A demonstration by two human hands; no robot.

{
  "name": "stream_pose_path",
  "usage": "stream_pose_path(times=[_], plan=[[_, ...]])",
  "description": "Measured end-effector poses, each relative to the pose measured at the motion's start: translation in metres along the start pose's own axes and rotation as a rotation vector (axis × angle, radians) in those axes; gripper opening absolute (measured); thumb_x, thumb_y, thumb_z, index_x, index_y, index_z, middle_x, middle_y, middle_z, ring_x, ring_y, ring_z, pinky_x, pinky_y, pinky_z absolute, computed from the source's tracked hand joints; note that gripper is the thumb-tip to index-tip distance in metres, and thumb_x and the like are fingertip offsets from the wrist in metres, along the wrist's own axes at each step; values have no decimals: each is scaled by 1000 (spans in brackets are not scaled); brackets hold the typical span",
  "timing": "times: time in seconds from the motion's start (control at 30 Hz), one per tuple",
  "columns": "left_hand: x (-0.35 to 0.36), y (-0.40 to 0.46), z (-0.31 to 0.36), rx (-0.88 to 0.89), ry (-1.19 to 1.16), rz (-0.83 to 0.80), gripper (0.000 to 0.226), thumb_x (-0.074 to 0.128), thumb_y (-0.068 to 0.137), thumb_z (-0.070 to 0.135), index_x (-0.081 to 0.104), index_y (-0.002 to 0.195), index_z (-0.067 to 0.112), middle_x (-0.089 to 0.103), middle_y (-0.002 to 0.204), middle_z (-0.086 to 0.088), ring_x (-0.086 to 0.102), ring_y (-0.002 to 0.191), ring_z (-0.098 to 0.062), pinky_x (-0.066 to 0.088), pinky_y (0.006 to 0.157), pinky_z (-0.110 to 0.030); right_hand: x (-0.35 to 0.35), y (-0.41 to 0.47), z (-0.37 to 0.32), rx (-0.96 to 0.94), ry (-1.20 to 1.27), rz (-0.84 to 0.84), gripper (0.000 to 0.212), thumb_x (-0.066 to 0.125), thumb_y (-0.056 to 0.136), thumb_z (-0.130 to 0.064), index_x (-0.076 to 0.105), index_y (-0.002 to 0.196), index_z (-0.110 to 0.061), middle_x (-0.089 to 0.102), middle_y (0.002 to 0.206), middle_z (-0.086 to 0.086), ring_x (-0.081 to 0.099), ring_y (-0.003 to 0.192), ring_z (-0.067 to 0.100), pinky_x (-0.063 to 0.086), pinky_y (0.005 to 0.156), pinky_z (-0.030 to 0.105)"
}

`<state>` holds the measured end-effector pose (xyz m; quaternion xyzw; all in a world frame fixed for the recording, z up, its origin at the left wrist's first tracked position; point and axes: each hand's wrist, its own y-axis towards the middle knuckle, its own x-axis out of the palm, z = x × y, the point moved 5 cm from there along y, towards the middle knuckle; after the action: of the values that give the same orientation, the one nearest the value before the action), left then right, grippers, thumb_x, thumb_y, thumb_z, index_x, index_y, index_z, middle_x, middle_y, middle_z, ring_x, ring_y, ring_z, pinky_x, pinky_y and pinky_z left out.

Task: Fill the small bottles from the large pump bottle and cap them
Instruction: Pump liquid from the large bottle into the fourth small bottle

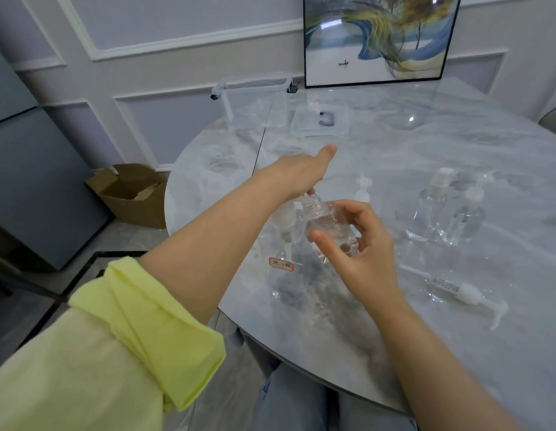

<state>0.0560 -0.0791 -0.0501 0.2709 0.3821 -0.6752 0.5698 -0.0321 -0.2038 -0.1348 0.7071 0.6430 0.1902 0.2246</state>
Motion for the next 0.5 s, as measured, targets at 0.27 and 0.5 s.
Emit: stream_pose_path(times=[0.27, 0.5], plan=[[2, 3, -2, -13, -3, -32, 78, 19, 96, 76, 63, 130, 21, 70, 113, -3, 62, 112, -24, 42, 102, -41, -1, 0, -2, -9, -23, -4, 37, 80, 83, -35, 63, 113, -22, 67, 105, -18, 66, 104, 13, 55, 84, 35], [-1, 3, 1, -2, 21, 7, 79, 18, 98, 75, 58, 139, 20, 70, 113, -3, 62, 112, -25, 40, 95, -39, -1, 0, -2, -5, -29, 7, 33, 81, 84, -27, 63, 112, -23, 66, 104, -19, 65, 104, 13, 56, 83, 38]])
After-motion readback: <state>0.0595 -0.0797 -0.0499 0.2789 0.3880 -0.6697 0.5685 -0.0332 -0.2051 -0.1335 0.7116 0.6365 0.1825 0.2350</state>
